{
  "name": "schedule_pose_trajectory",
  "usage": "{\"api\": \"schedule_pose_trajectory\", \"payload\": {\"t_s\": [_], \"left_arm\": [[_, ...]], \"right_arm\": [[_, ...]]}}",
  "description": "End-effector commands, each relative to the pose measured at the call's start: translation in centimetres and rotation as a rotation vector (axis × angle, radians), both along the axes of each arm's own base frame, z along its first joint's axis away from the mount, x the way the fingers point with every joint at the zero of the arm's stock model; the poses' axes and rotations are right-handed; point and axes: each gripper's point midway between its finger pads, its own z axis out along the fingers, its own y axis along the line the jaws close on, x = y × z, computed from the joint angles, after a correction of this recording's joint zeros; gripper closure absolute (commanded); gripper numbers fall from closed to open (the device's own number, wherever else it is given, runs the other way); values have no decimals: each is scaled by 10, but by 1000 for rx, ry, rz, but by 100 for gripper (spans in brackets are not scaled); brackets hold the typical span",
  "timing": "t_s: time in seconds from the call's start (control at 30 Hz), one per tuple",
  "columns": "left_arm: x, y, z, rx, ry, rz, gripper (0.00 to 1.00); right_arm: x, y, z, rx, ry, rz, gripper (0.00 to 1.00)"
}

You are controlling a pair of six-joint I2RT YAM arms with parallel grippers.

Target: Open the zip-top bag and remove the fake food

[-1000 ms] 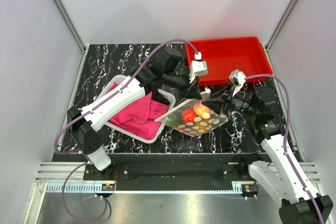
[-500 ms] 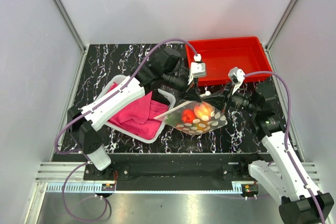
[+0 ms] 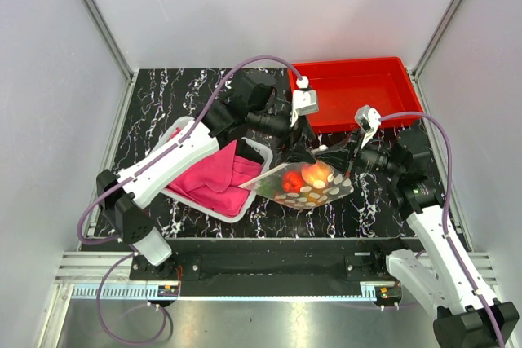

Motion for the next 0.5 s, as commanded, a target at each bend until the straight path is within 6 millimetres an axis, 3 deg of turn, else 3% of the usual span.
{"api": "schedule_pose_trajectory", "payload": {"t_s": [0.0, 0.1, 0.33, 0.47], "left_arm": [[11, -3, 34, -86, -71, 74, 31], [13, -5, 36, -101, -72, 93, 45], [7, -12, 40, -123, -96, 116, 47], [2, -16, 40, -126, -100, 98, 53]], "right_arm": [[-6, 1, 15, 15, -43, 24, 100], [-5, 2, 14, 14, -39, 26, 100], [-5, 2, 14, 12, -27, 27, 100], [-4, 2, 14, 11, -27, 26, 100]]}}
